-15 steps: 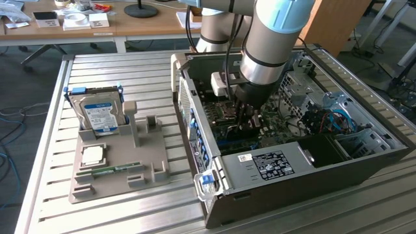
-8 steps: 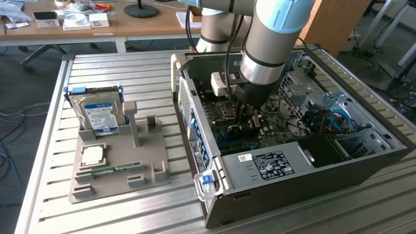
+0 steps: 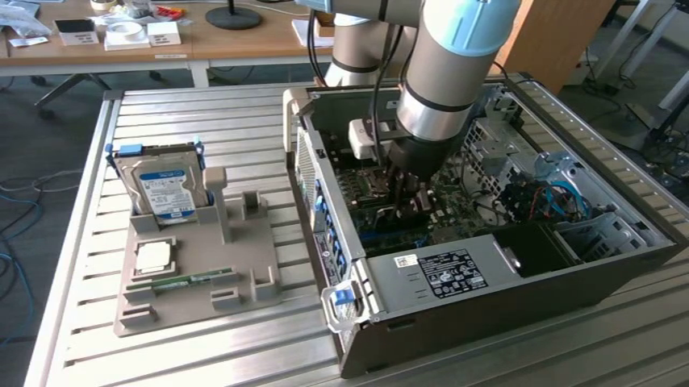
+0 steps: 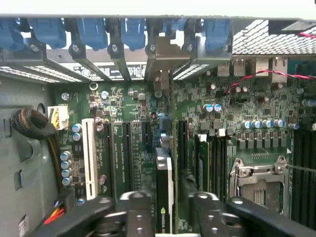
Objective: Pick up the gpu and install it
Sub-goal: 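Insert the gpu into the slot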
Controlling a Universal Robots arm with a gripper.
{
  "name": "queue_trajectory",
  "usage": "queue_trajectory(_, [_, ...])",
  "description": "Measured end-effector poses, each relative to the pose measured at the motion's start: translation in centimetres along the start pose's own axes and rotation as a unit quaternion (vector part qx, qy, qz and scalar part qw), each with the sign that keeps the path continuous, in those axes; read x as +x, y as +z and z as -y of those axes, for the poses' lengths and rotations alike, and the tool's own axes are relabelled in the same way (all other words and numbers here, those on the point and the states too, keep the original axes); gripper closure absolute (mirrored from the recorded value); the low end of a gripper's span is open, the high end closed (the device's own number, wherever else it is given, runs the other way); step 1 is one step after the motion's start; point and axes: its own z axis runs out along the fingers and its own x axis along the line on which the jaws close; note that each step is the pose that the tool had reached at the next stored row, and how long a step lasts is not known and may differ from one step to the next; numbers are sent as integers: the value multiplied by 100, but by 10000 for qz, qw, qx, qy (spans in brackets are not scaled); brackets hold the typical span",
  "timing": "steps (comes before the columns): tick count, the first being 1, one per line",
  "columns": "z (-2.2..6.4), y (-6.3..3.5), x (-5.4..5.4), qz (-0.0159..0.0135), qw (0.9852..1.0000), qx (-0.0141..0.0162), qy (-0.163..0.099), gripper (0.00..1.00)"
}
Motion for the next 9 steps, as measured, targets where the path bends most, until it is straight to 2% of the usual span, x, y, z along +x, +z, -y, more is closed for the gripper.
queue_trajectory(1, [2, -1, 0, -1, 10000, 0, -2, 60])
queue_trajectory(9, [1, -7, 0, -1, 10000, -4, -44, 60])
